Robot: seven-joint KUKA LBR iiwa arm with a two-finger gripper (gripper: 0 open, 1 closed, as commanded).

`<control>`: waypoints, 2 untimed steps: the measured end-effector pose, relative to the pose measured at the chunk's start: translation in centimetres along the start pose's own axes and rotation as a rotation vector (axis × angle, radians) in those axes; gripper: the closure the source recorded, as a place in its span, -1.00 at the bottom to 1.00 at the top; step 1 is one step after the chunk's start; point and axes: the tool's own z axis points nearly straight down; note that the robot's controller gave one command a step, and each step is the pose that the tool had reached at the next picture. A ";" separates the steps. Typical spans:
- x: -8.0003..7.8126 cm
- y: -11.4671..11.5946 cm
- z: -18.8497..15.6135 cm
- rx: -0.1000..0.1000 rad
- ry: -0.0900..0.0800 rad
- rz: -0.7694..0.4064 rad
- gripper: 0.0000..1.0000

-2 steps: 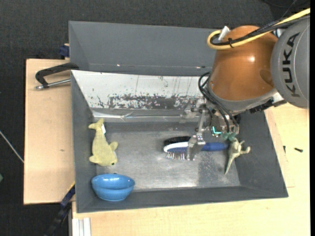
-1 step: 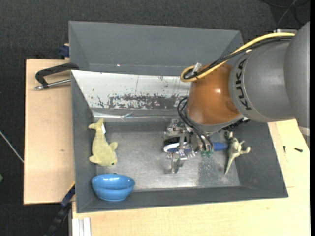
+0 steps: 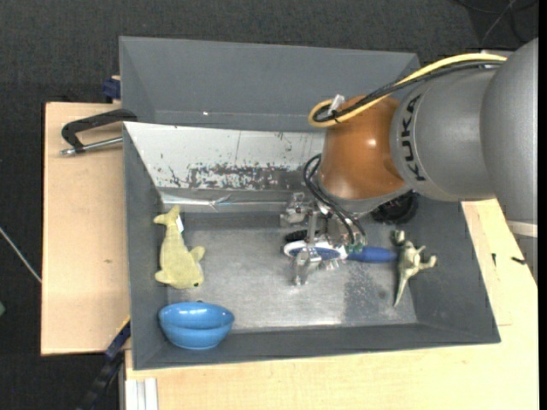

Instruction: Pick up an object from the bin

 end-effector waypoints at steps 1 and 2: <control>-0.5 0.1 -0.4 -0.001 -0.022 0.001 1.00; -1.0 -1.1 -12.1 0.003 -0.013 -0.004 1.00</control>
Offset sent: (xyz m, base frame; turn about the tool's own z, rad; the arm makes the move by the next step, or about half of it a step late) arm 0.0000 0.0000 0.0000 0.0000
